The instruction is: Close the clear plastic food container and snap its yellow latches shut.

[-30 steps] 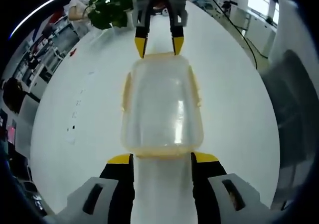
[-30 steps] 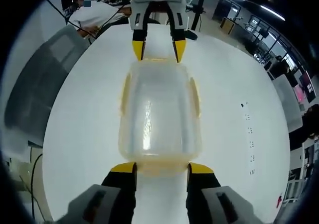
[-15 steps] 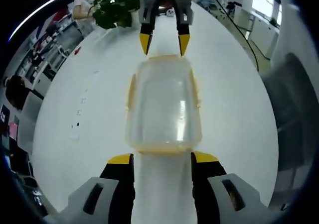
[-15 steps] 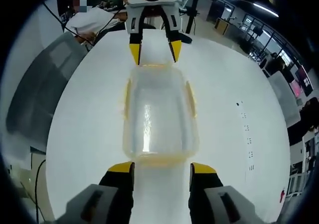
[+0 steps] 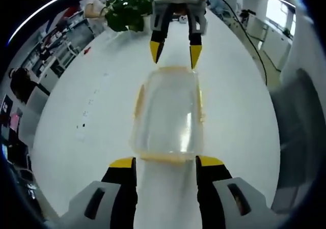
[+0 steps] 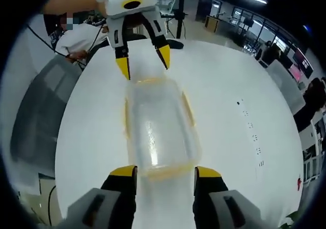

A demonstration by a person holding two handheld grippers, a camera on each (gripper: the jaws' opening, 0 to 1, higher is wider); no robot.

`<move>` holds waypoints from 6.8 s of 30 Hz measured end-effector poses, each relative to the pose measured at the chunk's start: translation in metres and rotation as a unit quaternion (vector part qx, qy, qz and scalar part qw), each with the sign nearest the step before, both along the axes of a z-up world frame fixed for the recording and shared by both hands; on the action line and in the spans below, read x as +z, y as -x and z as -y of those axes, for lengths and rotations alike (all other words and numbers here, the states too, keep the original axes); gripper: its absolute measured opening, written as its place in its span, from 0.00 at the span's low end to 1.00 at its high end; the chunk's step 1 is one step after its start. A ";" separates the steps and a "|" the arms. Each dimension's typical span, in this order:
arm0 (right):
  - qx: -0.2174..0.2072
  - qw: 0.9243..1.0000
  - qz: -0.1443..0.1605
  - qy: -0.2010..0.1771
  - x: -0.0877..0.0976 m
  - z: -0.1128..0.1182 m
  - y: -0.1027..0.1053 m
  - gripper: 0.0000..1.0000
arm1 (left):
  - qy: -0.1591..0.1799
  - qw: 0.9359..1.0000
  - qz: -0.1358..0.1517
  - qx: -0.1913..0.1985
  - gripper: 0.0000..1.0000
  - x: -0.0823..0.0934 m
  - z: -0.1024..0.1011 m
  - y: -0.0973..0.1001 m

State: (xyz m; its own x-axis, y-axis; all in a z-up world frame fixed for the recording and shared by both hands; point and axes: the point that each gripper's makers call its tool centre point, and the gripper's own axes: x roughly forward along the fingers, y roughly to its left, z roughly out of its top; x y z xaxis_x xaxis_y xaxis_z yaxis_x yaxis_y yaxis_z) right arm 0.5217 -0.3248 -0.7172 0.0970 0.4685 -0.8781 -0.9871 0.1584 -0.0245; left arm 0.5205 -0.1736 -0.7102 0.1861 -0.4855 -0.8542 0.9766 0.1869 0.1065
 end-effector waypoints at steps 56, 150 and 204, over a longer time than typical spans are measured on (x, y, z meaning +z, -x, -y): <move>-0.329 0.936 -0.091 -0.091 -0.015 -0.001 -0.008 0.33 | 0.097 0.917 -0.105 0.373 0.40 -0.020 0.001 -0.012; -0.374 0.900 -0.192 -0.117 -0.019 -0.015 0.012 0.21 | 0.180 0.864 -0.193 0.429 0.30 -0.028 0.002 -0.011; -0.180 0.981 -0.056 -0.040 0.012 -0.021 0.004 0.23 | 0.150 0.943 -0.112 0.274 0.30 0.011 0.003 -0.017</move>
